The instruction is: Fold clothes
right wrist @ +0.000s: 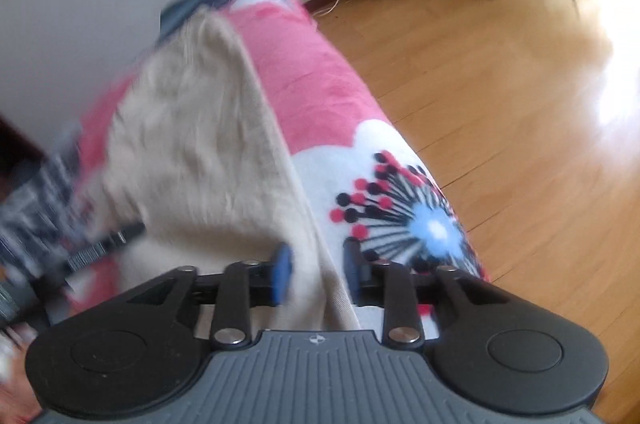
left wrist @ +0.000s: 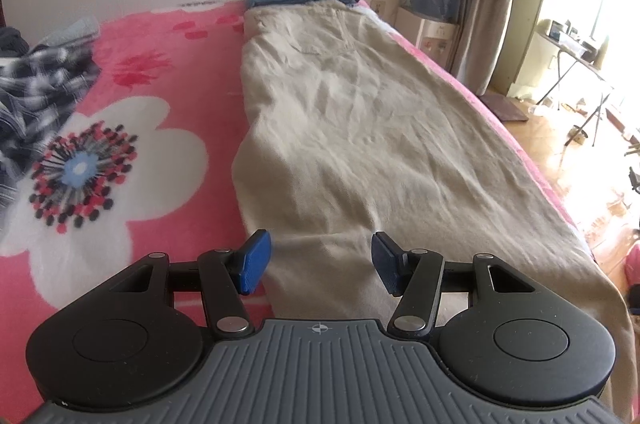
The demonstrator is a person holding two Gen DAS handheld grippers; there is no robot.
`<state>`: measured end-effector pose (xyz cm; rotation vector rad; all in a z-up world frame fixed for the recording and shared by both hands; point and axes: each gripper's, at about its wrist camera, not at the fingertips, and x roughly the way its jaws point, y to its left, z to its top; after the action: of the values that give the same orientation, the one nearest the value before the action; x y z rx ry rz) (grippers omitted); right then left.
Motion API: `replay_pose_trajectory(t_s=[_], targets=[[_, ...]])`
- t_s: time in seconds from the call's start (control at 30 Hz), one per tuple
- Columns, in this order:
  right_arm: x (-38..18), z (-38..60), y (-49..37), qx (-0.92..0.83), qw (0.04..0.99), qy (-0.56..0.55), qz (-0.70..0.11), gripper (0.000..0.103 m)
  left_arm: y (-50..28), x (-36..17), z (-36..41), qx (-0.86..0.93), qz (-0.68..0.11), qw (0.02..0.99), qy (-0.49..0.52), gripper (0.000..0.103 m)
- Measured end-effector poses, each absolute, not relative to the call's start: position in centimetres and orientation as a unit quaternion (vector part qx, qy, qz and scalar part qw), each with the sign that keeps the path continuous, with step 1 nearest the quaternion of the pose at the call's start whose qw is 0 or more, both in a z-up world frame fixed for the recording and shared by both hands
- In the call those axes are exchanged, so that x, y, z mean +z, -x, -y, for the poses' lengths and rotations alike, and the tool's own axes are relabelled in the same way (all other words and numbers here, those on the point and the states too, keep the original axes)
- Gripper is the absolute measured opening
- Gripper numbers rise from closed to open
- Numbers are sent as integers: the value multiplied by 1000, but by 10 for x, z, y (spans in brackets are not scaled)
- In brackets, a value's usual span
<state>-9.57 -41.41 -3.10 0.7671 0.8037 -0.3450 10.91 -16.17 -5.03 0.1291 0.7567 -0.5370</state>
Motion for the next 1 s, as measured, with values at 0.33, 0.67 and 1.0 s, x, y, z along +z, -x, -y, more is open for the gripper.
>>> replay_pose_trajectory(t_s=[0.33, 0.67, 1.0], targets=[[-21, 391, 175, -42, 841, -317, -436, 35, -45, -41, 173, -343, -364, 860, -103, 56], [-41, 328, 172, -50, 859, -157, -485, 8, -16, -56, 202, -366, -352, 846, -165, 56], [-22, 343, 231, -116, 841, -240, -470, 1, -13, -64, 209, -357, -352, 846, -184, 56]])
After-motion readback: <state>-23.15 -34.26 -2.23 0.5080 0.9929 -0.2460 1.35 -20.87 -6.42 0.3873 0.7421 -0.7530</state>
